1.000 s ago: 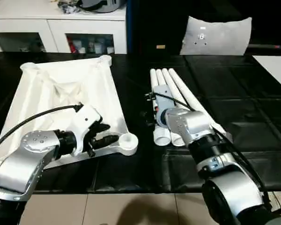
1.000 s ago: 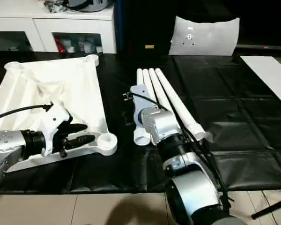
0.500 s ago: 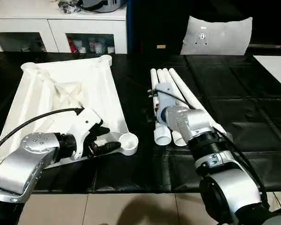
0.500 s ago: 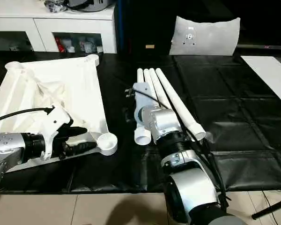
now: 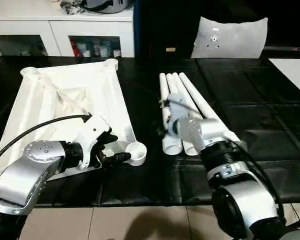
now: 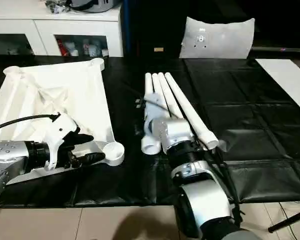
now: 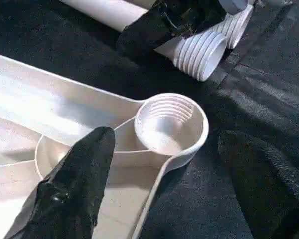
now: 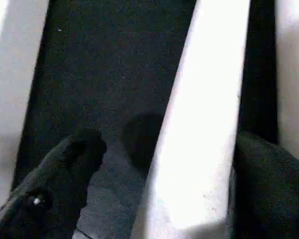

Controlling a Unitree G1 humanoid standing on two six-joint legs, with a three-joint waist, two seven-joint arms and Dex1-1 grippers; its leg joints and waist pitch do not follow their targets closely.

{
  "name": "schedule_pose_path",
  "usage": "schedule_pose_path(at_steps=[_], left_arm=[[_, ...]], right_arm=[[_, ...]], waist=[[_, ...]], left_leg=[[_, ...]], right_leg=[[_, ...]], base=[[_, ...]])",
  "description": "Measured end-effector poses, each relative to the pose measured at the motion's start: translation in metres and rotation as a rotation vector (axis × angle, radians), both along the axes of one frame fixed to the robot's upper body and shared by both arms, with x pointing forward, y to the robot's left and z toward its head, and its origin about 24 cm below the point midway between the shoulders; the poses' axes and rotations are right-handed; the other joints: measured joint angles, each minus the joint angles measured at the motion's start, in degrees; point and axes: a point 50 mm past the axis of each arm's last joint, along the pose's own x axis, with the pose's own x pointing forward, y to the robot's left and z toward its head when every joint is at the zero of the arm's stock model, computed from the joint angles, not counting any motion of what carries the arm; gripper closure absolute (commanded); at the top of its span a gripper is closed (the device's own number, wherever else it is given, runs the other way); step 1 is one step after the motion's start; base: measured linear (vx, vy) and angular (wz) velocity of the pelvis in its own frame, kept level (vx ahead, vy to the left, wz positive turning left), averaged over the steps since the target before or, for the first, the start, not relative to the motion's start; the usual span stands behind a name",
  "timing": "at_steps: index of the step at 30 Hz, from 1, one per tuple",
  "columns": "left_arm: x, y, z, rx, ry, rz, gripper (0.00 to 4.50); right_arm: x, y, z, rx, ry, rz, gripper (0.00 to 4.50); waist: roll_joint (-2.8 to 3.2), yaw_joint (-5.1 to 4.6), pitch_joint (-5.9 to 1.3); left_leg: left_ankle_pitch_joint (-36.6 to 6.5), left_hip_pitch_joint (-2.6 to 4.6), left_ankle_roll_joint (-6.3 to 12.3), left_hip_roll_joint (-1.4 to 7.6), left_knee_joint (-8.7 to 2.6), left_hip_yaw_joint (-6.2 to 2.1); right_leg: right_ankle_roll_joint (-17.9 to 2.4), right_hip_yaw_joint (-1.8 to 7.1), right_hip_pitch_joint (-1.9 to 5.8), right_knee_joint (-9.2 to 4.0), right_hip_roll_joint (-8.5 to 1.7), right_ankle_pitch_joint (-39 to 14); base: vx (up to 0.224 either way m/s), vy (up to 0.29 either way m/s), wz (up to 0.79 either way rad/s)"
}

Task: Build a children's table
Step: Pick table leg

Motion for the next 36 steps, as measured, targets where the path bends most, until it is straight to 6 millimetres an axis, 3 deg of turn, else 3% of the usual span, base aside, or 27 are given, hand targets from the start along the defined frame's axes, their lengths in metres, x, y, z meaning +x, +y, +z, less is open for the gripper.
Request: schedule_pose_path(at_steps=[1, 2, 5, 8, 12, 30, 36], left_arm=[[0.0, 0.0, 0.0, 0.0, 0.0, 0.001, 0.76], [0.0, 0.0, 0.0, 0.0, 0.0, 0.001, 0.76], [0.0001, 0.0001, 0.0, 0.001, -0.001, 0.003, 0.76], [0.0002, 0.0001, 0.0, 0.001, -0.002, 0.004, 0.76], [-0.0004, -0.0019, -0.0018, 0.005, 0.004, -0.004, 0.76], [-0.0008, -0.0073, -0.0042, -0.004, -0.003, -0.018, 0.76], [0.0005, -0.0072, -0.0035, 0.003, -0.026, -0.01, 0.76]], right_arm=[[0.0, 0.0, -0.0002, 0.006, 0.002, 0.0, 0.0], [-0.0001, 0.0001, -0.0003, 0.008, 0.003, 0.001, 0.3], [-0.0003, 0.0003, -0.0007, 0.016, 0.006, 0.01, 0.3], [-0.0003, 0.001, -0.0015, 0.027, 0.005, 0.019, 0.69], [0.0001, 0.0005, -0.0024, 0.033, 0.005, 0.023, 0.83], [0.0011, -0.0014, -0.0032, 0.054, 0.011, 0.012, 2.51], [0.0014, -0.002, -0.004, 0.064, 0.012, 0.004, 2.62]], waist=[[-0.01, 0.0, 0.0], [-0.01, 0.01, 0.0], [-0.01, 0.02, -0.01], [-0.05, 0.02, -0.03], [-0.09, 0.0, -0.05], [-0.12, -0.05, -0.07], [-0.17, -0.07, -0.1]], left_leg=[[0.0, 0.0, 0.0, 0.0, 0.0, 0.0], [0.0, 0.0, 0.0, 0.0, 0.0, 0.0], [0.0, 0.0, 0.0, 0.0, 0.0, 0.0], [0.0, 0.01, 0.0, 0.0, 0.0, 0.0], [0.0, 0.03, 0.0, 0.0, 0.0, 0.01], [0.0, 0.05, 0.0, 0.0, 0.0, 0.01], [0.0, 0.05, 0.0, 0.0, 0.0, 0.01]], right_leg=[[0.0, 0.0, 0.0, 0.0, 0.0, 0.0], [0.0, 0.0, 0.0, 0.0, 0.0, 0.0], [0.0, 0.0, 0.0, 0.0, 0.0, 0.0], [0.0, 0.0, 0.0, 0.0, 0.0, 0.0], [0.0, 0.02, 0.02, 0.0, 0.0, 0.0], [0.0, 0.01, 0.03, 0.0, 0.0, 0.0], [0.0, 0.02, 0.03, 0.0, 0.0, 0.0]], base=[[0.0, 0.0, 0.0], [0.0, 0.0, 0.0], [0.0, 0.0, 0.0], [0.0, 0.0, 0.0], [0.0, 0.0, 0.0], [0.0, 0.0, 0.0], [0.0, 0.0, 0.0]])
